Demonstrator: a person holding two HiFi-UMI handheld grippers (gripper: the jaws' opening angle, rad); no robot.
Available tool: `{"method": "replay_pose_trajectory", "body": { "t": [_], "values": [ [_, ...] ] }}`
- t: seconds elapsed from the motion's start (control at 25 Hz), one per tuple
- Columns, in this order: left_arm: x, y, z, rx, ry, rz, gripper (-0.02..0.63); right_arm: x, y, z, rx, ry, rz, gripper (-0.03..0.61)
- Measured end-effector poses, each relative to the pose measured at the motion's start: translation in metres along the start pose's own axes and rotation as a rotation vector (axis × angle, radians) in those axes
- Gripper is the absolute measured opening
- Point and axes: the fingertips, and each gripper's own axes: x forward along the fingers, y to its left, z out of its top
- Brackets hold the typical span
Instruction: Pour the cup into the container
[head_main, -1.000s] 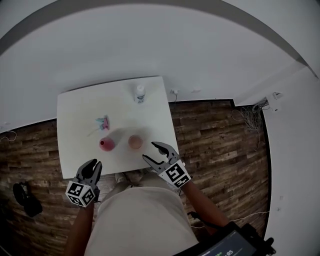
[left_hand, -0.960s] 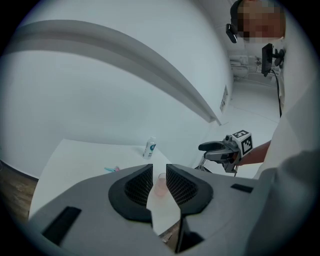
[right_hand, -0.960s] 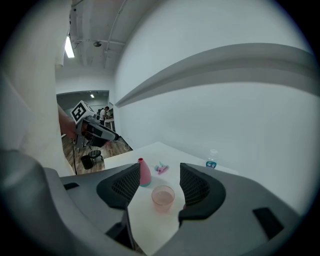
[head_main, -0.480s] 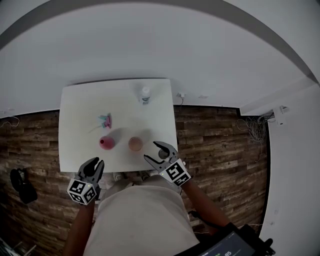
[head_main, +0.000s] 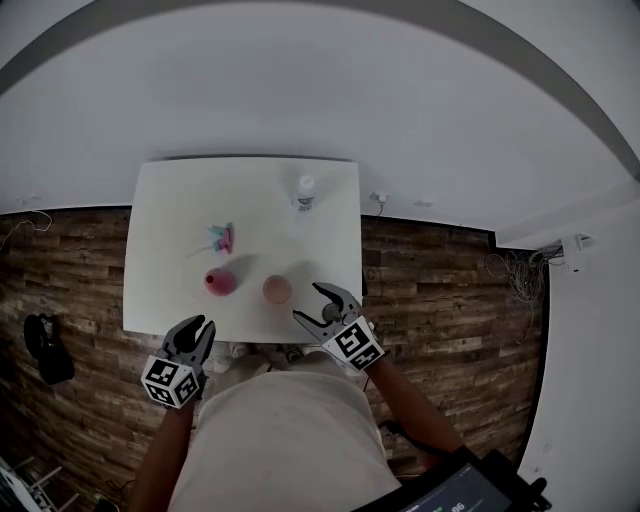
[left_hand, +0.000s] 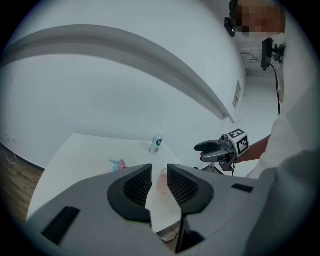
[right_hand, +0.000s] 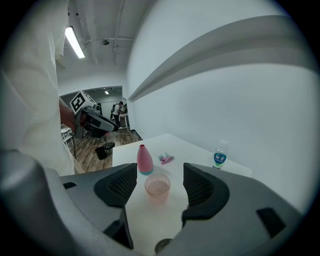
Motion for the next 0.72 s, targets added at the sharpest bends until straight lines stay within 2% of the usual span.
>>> {"method": "replay_pose_trajectory", "body": {
  "t": [0.72],
  "values": [
    [0.01,-0.019,-0.014,0.001,0.021,0.087,0.087,0.021,-0.013,-0.053,-0.034,0.061,0.101,0.28]
  ]
}}
